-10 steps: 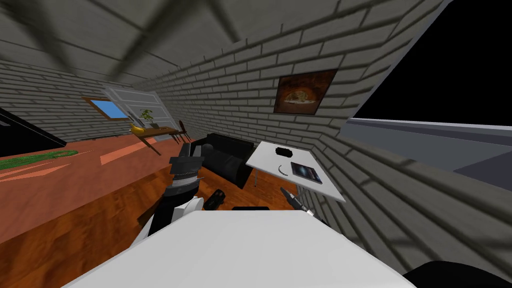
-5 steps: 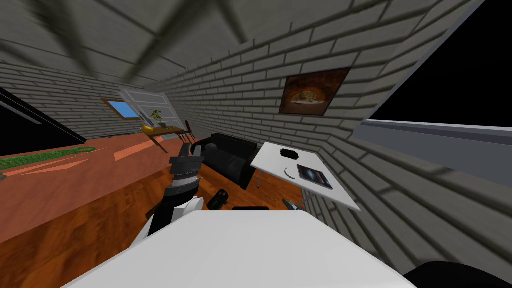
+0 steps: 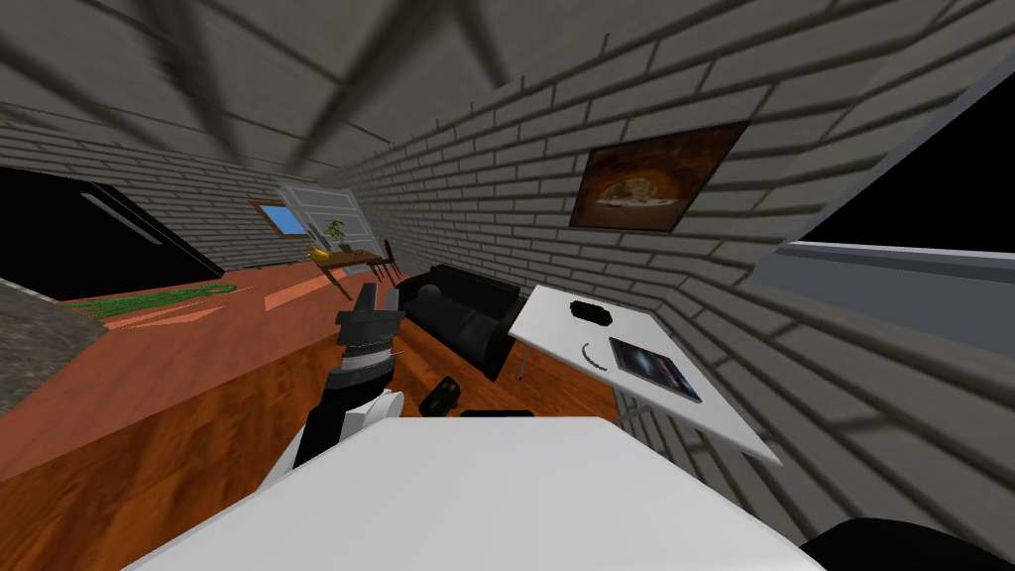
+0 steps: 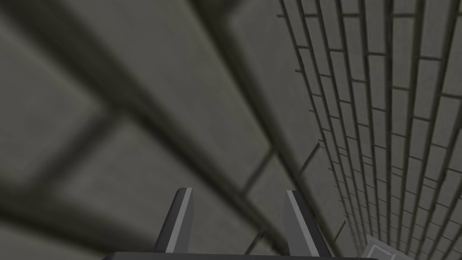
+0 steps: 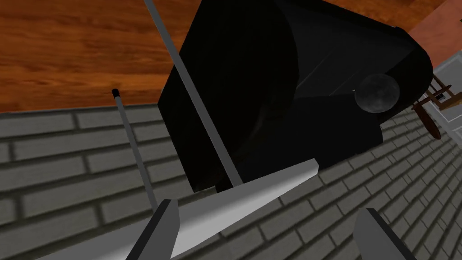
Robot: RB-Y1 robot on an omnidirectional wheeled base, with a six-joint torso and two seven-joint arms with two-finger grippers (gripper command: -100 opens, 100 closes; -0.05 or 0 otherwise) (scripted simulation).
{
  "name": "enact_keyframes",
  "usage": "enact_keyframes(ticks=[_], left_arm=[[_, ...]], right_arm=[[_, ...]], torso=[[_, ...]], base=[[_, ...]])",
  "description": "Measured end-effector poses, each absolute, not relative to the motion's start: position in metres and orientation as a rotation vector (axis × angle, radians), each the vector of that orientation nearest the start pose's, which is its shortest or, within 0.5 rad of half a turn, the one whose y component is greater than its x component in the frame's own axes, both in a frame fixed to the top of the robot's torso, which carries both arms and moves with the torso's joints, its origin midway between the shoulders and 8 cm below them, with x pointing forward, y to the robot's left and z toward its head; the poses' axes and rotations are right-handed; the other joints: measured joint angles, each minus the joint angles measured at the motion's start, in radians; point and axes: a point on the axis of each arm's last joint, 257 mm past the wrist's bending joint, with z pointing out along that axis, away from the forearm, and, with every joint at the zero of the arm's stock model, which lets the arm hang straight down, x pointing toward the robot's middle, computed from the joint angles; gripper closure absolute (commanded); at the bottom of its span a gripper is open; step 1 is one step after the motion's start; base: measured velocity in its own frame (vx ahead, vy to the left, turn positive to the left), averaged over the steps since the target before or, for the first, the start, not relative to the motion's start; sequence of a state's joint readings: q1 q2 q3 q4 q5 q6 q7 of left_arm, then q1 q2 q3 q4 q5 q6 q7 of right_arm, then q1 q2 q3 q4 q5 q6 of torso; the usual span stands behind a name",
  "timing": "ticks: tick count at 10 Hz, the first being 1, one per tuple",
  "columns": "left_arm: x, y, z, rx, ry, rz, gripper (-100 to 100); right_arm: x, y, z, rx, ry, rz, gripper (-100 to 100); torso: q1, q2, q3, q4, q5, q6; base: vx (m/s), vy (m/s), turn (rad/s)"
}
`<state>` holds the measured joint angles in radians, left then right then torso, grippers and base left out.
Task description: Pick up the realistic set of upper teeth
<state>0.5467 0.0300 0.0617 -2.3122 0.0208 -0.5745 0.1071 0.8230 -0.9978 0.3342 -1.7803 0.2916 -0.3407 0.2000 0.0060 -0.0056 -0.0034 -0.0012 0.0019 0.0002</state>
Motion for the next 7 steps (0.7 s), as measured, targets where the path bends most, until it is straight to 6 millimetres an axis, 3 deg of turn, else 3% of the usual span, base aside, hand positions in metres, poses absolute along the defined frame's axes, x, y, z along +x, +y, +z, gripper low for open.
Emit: enact_keyframes(ticks=[5, 7], left_arm=[[0.318, 0.298, 0.04, -0.621, 0.554, -1.356, 0], [0.318, 0.298, 0.04, -0.621, 0.554, -1.356, 0]], right_arm=[[0.111, -0.359, -0.444, -0.091, 2.51, 0.501, -100], [0.094, -0.376, -0.446, -0.164, 2.569, 0.449, -100]], torso=[[-0.002, 0.001, 0.001, 0.001, -0.001, 0.0], [-0.002, 0.002, 0.001, 0.001, 0.0, 0.0]], base=[[0.071, 0.059, 0.094], [0.07, 0.054, 0.094]])
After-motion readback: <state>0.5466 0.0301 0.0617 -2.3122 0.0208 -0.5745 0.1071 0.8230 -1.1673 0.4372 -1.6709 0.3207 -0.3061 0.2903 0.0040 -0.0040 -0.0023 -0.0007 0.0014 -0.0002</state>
